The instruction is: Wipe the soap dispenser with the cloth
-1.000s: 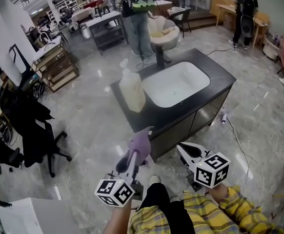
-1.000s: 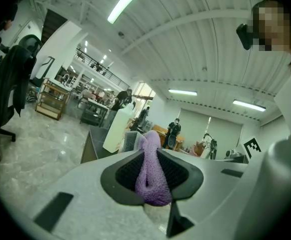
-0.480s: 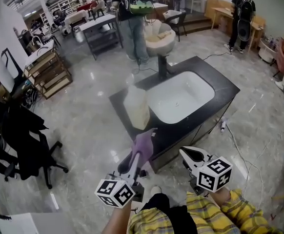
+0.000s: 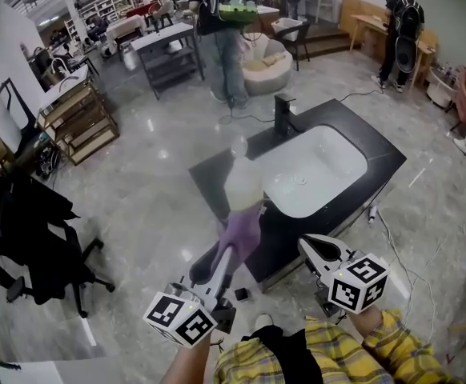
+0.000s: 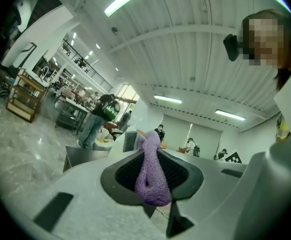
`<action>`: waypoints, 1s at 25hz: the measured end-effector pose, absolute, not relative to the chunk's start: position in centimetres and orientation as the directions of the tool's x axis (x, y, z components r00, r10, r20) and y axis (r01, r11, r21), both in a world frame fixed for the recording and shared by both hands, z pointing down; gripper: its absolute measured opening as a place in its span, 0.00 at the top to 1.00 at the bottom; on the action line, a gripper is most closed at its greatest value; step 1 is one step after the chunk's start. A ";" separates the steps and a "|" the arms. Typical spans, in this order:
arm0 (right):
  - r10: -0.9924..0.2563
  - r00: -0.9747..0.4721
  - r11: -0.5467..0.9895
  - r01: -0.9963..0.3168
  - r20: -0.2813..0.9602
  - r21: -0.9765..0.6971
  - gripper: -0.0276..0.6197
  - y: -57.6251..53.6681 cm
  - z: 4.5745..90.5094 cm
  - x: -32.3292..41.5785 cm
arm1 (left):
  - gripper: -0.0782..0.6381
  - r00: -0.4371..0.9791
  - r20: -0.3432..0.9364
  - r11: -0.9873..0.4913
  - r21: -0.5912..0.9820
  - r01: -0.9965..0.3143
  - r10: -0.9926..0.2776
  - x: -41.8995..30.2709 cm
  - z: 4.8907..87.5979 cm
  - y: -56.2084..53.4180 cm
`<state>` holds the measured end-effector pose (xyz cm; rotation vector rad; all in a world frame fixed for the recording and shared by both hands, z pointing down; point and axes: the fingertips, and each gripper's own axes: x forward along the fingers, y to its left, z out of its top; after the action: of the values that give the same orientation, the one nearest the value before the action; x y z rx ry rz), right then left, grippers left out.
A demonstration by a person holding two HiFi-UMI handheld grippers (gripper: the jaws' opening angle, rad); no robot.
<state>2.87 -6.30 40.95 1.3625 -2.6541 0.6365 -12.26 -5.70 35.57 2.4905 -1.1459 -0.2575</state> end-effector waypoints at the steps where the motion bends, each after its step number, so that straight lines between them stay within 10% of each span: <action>1: -0.758 -0.598 0.519 -0.794 0.260 -0.315 0.95 -6.9 40.7 2.6 | 0.80 0.654 -0.013 -0.600 0.412 -0.686 -0.757 -12.5 35.3 -6.3; 25: -0.657 -0.727 0.685 -0.686 0.198 -0.247 0.95 -15.8 36.4 1.5 | 0.80 0.493 0.014 -0.456 0.358 -0.815 -0.870 -13.4 34.4 -14.6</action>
<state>1.52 -15.76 36.40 1.1174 -2.7968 0.4680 -13.39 -14.56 34.38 2.4248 -1.4169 -0.2445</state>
